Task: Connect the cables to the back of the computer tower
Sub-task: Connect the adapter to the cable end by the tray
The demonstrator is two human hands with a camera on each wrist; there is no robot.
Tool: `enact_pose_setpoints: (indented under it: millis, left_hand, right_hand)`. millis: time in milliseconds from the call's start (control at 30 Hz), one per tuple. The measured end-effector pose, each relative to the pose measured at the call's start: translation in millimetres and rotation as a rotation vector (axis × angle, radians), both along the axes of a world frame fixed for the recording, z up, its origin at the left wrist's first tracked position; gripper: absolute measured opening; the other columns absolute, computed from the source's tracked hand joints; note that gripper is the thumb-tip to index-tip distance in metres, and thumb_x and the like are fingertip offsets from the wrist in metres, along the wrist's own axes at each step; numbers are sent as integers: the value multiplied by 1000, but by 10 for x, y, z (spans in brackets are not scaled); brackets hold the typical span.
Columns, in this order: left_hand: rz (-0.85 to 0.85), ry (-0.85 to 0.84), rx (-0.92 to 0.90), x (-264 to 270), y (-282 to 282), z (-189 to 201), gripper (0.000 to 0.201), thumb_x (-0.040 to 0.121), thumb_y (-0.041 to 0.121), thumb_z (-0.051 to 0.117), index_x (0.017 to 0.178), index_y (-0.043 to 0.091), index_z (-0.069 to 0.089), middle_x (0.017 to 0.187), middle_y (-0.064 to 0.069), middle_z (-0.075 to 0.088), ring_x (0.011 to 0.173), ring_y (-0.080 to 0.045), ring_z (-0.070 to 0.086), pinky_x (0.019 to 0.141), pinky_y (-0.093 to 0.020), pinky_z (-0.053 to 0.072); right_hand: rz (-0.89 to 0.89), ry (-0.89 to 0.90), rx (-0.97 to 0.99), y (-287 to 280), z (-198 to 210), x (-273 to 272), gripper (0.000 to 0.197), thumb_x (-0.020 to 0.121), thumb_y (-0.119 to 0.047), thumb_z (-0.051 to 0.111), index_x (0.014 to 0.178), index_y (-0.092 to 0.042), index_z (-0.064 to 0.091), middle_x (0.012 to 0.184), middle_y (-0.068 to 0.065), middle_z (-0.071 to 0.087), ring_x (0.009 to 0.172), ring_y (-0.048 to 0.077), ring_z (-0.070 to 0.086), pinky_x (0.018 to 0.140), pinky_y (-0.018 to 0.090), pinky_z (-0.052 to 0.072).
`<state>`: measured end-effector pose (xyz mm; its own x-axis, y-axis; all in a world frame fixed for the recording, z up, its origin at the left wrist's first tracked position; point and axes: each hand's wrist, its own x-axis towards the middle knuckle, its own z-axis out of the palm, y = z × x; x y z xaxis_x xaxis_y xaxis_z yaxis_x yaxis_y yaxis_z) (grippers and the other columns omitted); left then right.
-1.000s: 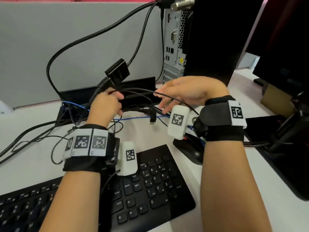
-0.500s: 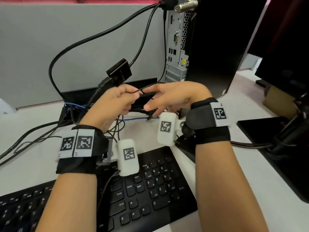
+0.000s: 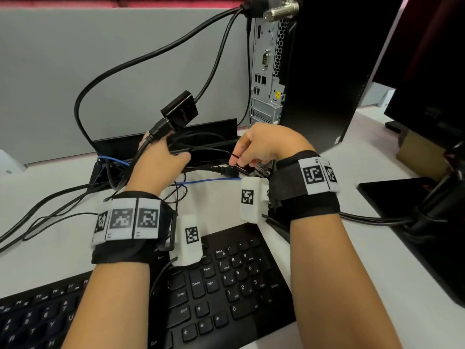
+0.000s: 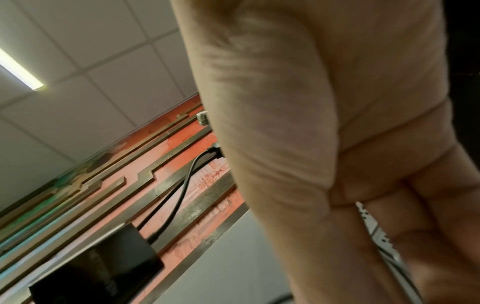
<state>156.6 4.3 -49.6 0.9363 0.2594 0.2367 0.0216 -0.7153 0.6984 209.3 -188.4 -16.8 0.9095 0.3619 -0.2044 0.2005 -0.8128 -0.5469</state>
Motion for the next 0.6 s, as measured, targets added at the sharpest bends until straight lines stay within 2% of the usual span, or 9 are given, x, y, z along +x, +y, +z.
enact_pose_setpoints:
  millis: [100, 133, 167, 233, 300, 333, 400, 500, 600]
  left_hand:
    - [-216, -82, -4, -48, -126, 65, 43, 89, 19, 58, 131, 30, 52, 127, 16, 54, 114, 2, 48, 90, -1, 28]
    - [-298, -55, -6, -67, -160, 67, 39, 90, 20, 57, 127, 31, 55, 123, 21, 54, 107, 11, 48, 83, 9, 26]
    - [-377, -8, 0, -69, -169, 56, 34, 91, 21, 58, 123, 31, 57, 118, 23, 56, 100, 17, 48, 79, 9, 29]
    - [-457, 55, 36, -46, -156, 31, 23, 92, 25, 57, 113, 26, 63, 101, 16, 65, 91, 13, 54, 80, -6, 37]
    - [-427, 91, 46, -21, -108, 19, 14, 93, 23, 55, 101, 22, 67, 79, 9, 66, 79, -4, 59, 72, -20, 43]
    - [-405, 115, 47, -20, -87, 19, 14, 94, 22, 54, 94, 25, 67, 76, 5, 66, 82, -10, 61, 72, -24, 45]
    - [-386, 137, 22, -21, -60, 15, 17, 94, 20, 54, 88, 32, 65, 80, 2, 71, 96, -16, 65, 84, -35, 51]
    - [-369, 131, -69, -42, -80, 23, 17, 89, 19, 61, 102, 30, 65, 87, 6, 72, 96, -11, 66, 93, -37, 50]
    - [-453, 172, -173, -51, -128, 15, 33, 84, 10, 66, 112, 27, 63, 111, 4, 69, 107, -7, 64, 103, -31, 46]
  right_hand:
    - [76, 47, 73, 100, 13, -17, 16, 86, -11, 67, 93, -21, 75, 84, -7, 73, 73, 7, 67, 77, 26, 54]
    - [108, 66, 91, 140, 16, -32, 14, 87, -11, 66, 94, -21, 74, 86, -5, 73, 75, 8, 69, 81, 27, 55]
    - [141, 79, 113, 175, 23, -48, 14, 87, -11, 66, 94, -20, 72, 87, -3, 73, 76, 9, 69, 83, 28, 56]
    - [194, 79, 149, 211, 49, -68, 13, 88, -10, 65, 92, -21, 71, 84, -1, 73, 72, 8, 66, 84, 29, 56]
    - [171, 52, 166, 175, 80, -61, 15, 88, -9, 64, 93, -20, 72, 83, -1, 71, 72, 8, 61, 80, 28, 56]
    - [125, 24, 164, 133, 89, -42, 17, 89, -8, 62, 97, -19, 72, 86, 0, 70, 75, 9, 61, 77, 27, 56]
    - [-1, -58, 134, 36, 94, -4, 23, 90, -8, 59, 108, -20, 67, 97, 1, 69, 78, 11, 63, 68, 23, 54]
    - [-85, -89, 145, -35, 58, 17, 53, 88, -10, 65, 134, -30, 47, 131, 1, 54, 70, 8, 62, 61, 19, 48]
    - [-38, -54, 57, 44, -31, 28, 79, 85, -13, 69, 147, -39, 28, 141, -1, 46, 75, 11, 65, 74, 27, 55]
